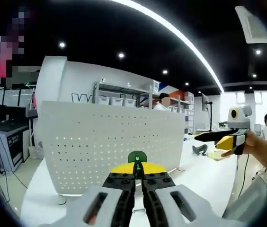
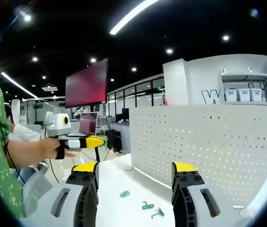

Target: Insert the hook assembly into the mounting plate slot until the hook locks in place.

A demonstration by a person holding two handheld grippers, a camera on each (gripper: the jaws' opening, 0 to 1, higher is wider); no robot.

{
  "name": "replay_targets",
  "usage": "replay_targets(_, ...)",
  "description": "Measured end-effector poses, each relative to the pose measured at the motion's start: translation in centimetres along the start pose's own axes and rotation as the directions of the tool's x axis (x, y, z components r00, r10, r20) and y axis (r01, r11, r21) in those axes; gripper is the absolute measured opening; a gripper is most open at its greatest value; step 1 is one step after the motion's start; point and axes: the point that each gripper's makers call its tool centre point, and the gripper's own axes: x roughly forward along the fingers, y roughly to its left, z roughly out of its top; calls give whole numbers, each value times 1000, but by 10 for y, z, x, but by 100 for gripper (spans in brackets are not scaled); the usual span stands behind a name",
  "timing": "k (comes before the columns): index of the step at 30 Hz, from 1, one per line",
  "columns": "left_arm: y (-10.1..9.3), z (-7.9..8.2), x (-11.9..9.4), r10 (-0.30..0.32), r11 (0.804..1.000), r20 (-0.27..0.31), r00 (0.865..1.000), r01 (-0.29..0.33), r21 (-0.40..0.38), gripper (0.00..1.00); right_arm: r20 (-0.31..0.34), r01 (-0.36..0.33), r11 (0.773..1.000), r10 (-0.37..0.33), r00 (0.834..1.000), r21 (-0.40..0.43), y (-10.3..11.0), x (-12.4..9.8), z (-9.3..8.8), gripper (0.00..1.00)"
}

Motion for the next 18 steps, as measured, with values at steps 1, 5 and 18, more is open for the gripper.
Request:
replay_targets(1, 5, 2, 2, 19, 1000, 6, 1000, -19, 1, 3, 0, 3, 1000, -3, 1000, -1, -1, 0, 0, 63)
replay_targets(5, 31, 14, 12, 115, 993, 28, 993, -115, 29, 3, 3, 11, 1000, -11, 1000, -1, -2, 2, 2, 64)
replay_targets(18, 101, 50, 49, 278, 948, 81, 957, -287, 136, 3, -17, 45, 999, -45, 999, -10, -14, 1, 0, 65)
